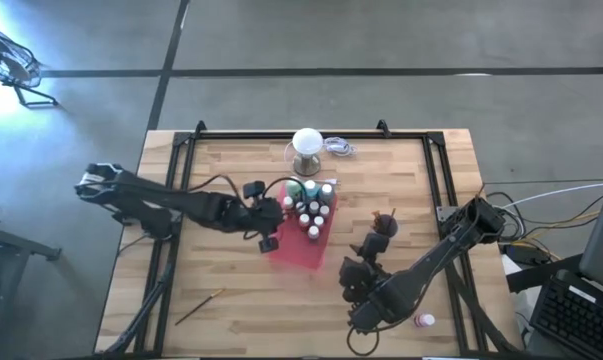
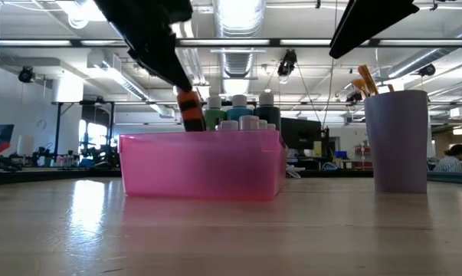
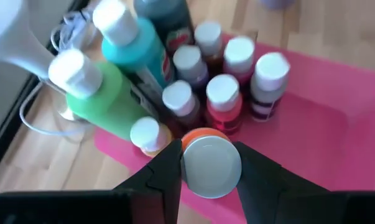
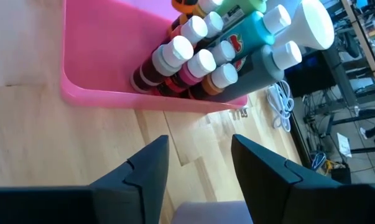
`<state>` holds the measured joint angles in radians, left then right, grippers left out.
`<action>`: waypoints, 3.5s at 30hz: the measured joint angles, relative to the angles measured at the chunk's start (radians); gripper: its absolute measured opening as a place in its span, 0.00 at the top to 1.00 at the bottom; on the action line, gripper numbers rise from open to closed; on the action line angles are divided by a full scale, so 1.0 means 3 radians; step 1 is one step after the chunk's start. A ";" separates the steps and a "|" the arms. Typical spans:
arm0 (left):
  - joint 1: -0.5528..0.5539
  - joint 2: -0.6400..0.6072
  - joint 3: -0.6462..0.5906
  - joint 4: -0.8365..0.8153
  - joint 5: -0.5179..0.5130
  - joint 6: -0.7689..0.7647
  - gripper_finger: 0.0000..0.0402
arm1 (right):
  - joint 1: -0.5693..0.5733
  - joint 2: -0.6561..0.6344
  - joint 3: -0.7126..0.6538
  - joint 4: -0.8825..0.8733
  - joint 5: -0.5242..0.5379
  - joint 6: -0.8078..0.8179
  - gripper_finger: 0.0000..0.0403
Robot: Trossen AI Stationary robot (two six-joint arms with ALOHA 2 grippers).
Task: Pick & Place Paint Supplies
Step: Put the small orange paint bottle into the red bin, then put the orange paintbrush into the purple cup
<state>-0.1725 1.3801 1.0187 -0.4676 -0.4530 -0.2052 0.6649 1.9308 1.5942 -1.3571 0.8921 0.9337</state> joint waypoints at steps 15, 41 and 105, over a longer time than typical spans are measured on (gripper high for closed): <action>0.0319 0.0407 -0.0025 0.0022 0.0338 -0.0028 0.69 | -0.0007 0.0000 -0.0042 0.0009 0.0000 0.0005 0.65; 0.0466 0.0693 -0.0019 0.0336 0.0545 0.0160 0.65 | -0.0008 0.0000 -0.0180 0.0027 0.0000 0.0094 0.76; 0.0454 0.0688 0.0355 0.0061 0.0048 0.0777 0.56 | -0.0025 0.0003 -0.0192 0.0094 -0.0001 0.0104 0.59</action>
<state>-0.0362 1.5864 1.1251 -0.4493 -0.4387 0.0279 0.6575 1.9316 1.5366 -1.3289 0.8919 0.9649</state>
